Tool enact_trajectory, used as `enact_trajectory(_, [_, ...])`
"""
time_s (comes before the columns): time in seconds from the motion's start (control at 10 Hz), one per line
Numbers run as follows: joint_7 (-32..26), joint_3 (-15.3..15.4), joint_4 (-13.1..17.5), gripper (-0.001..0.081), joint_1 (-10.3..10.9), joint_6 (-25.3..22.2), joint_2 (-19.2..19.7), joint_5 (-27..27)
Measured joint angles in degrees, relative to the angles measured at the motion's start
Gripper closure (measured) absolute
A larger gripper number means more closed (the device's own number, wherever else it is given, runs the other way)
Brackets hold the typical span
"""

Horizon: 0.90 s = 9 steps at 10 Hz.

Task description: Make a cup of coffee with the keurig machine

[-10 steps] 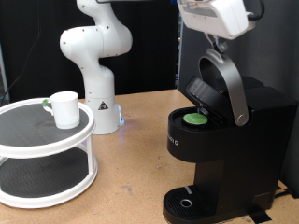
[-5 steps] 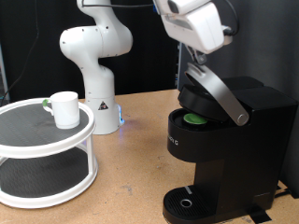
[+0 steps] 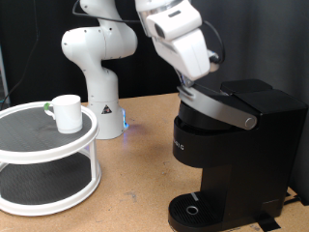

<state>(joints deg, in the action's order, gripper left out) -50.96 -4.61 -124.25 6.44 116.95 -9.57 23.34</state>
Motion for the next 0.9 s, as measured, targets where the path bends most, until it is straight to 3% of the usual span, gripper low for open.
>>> enact_trajectory(0.6, [-4.2, -0.3, -6.0, 0.0800, -0.7, 6.4, 1.6, -2.3])
enact_trajectory(0.9, [-4.2, -0.3, -6.3, 0.0800, -0.7, 6.9, 1.5, -2.0])
